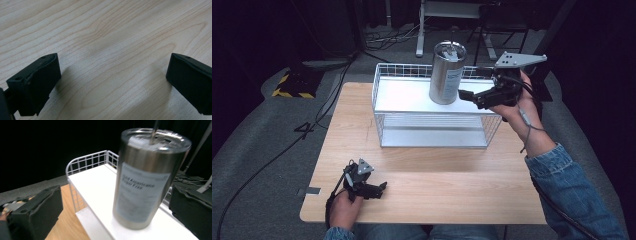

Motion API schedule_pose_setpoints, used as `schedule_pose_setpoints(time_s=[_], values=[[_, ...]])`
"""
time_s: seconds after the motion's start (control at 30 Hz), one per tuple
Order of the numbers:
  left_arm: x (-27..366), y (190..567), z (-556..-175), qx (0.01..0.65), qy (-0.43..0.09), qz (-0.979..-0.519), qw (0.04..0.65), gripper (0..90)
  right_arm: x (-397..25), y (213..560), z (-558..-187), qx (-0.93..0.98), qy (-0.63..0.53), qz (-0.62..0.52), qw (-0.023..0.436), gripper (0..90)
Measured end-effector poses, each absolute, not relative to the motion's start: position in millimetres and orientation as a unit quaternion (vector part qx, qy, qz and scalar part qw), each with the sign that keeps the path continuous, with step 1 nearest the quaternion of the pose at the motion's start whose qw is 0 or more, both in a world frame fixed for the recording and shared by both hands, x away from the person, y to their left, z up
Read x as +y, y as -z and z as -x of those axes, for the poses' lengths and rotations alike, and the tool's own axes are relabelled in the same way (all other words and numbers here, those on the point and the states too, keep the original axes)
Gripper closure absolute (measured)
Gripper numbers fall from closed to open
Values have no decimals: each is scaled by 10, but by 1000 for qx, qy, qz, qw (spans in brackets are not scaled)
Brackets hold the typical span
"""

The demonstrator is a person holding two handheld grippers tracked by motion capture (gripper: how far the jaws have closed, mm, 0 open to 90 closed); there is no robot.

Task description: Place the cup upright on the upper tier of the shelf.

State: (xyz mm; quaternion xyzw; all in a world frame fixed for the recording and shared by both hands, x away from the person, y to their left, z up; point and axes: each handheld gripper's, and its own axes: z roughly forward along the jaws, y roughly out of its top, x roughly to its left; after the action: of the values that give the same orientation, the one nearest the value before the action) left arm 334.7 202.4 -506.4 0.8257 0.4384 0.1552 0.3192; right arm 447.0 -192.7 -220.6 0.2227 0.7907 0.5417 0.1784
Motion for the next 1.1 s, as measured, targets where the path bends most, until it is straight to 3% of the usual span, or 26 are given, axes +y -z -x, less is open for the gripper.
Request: schedule_pose_setpoints(time_s=[0.53,1.1], values=[[2022,5065,-3358,438,-152,-826,320,0,-2205,2442,-3959,800,-542,-201,158,0],[2020,5065,-3366,436,-156,-827,320,0,-2517,2967,-3678,821,-512,-214,135,0]])
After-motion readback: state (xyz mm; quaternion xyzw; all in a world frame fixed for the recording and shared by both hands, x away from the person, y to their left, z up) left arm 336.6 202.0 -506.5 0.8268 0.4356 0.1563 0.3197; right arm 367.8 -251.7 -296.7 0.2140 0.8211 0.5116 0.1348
